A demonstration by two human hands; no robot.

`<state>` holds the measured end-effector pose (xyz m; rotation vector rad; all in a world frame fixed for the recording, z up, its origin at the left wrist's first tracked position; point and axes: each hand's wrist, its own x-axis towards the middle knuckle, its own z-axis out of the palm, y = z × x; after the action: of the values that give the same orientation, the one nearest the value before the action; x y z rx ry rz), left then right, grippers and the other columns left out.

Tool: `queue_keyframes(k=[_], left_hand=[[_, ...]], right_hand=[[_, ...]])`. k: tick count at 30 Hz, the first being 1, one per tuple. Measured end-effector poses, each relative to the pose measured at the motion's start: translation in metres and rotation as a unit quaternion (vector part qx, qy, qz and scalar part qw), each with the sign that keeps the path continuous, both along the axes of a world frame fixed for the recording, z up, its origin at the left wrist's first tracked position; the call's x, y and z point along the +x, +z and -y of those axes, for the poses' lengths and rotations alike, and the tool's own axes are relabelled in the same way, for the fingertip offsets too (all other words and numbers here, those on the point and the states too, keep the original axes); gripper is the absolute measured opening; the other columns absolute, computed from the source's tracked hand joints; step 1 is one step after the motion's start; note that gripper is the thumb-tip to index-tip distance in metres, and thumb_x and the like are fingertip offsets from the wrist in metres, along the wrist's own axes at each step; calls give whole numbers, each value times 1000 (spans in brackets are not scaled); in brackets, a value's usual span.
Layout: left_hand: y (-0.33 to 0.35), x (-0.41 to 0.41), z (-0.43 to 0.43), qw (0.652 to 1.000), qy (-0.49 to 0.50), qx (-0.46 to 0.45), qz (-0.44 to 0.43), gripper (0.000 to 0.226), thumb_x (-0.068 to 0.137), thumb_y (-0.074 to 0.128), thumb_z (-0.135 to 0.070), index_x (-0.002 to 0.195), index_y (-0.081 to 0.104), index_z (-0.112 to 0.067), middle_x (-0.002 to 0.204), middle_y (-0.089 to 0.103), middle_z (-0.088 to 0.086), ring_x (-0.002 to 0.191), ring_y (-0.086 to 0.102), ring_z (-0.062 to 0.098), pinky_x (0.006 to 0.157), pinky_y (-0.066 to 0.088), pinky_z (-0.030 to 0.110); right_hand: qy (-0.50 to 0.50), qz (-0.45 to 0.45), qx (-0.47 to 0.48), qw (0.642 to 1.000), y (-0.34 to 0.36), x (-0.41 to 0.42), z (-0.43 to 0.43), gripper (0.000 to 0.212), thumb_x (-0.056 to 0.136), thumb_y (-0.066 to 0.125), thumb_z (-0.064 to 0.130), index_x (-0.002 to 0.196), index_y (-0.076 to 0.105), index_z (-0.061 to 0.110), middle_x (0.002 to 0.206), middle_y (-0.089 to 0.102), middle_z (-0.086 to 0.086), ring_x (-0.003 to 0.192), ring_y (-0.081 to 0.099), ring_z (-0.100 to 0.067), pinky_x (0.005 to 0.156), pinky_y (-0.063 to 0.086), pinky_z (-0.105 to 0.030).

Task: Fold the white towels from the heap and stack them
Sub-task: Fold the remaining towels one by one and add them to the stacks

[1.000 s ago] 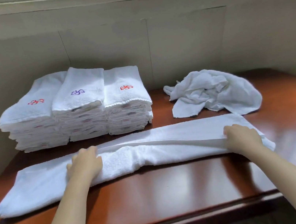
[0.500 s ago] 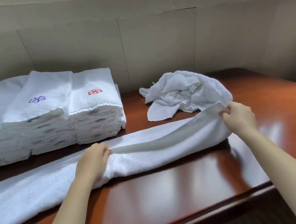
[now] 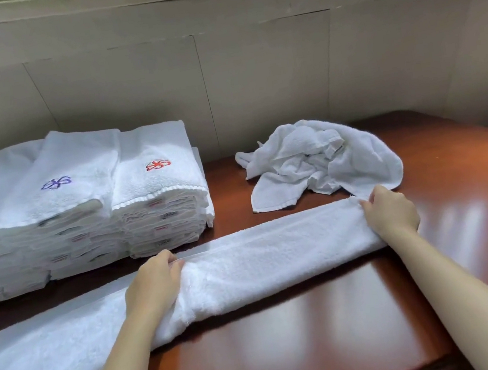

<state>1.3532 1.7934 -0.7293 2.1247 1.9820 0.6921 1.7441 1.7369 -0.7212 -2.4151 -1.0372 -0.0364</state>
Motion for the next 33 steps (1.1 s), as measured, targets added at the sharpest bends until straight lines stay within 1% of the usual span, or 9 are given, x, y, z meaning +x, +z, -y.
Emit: queue_keyframes(k=[6, 14, 18, 21, 24, 27, 29, 31, 33], left_hand=[[-1, 0, 2, 1000, -13, -9, 2, 18, 98, 43, -36, 98, 56, -23, 97, 54, -8, 91, 51, 15, 67, 41, 31], [8, -2, 3, 994, -79, 26, 75, 11, 95, 53, -12, 91, 62, -15, 92, 60, 0, 89, 54, 18, 74, 37, 28], [2, 2, 5, 997, -50, 29, 55, 16, 93, 56, -10, 109, 59, -6, 107, 56, 8, 103, 53, 26, 85, 43, 35], [5, 2, 12, 997, -33, 64, 23, 8, 91, 59, -7, 97, 57, -3, 101, 52, 10, 95, 48, 29, 78, 43, 37], [9, 8, 19, 995, -23, 60, -81, 14, 95, 46, -12, 91, 59, -9, 97, 58, 5, 90, 49, 26, 73, 44, 37], [16, 19, 28, 992, -33, -47, -114, 38, 99, 33, -42, 87, 56, -14, 107, 59, 4, 93, 54, 24, 75, 45, 35], [8, 23, 36, 982, -78, -99, -139, 54, 97, 27, -55, 116, 55, -12, 132, 51, 6, 120, 47, 23, 96, 41, 38], [-2, 23, 45, 974, -109, -106, -166, 70, 97, 23, -58, 148, 26, -10, 157, 22, 7, 144, 18, 19, 115, 19, 39], [-6, 17, 50, 974, -122, -106, -156, 73, 96, 20, -59, 153, 8, -14, 161, 4, 2, 148, 1, 14, 119, 6, 39]], right_hand=[[-49, 21, -61, 997, -3, 0, -1, 45, 98, 40, 40, 117, 60, 3, 120, 59, -23, 110, 56, -40, 82, 44, -39], [-85, 49, 5, 995, 2, 9, 1, 58, 99, 34, 48, 110, 61, -3, 111, 63, -27, 103, 61, -42, 85, 43, -40], [-71, 72, -82, 991, -5, 7, 1, 45, 99, 40, 42, 118, 54, 3, 119, 61, -20, 109, 59, -35, 92, 35, -38], [-62, 169, -75, 981, -2, 0, 0, 30, 94, 53, 27, 112, 55, 3, 118, 57, -20, 109, 51, -37, 92, 32, -38], [34, 216, -20, 976, 10, -20, -7, 25, 92, 53, 21, 102, 63, 0, 107, 61, -20, 102, 54, -37, 87, 37, -39], [229, 85, -23, 969, 9, -59, -15, 42, 98, 42, 38, 119, 59, 5, 125, 57, -15, 118, 49, -31, 97, 37, -41], [310, 63, -131, 940, -7, -82, -16, 53, 99, 30, 47, 141, 39, 15, 150, 35, -8, 139, 28, -24, 112, 19, -45], [312, 65, -174, 932, -17, -87, -14, 59, 99, 21, 53, 149, 22, 23, 159, 13, -1, 146, 10, -20, 116, 5, -49], [301, 60, -176, 935, -16, -84, -12, 59, 98, 19, 54, 151, 18, 26, 160, 7, 1, 147, 5, -20, 116, 2, -50]])
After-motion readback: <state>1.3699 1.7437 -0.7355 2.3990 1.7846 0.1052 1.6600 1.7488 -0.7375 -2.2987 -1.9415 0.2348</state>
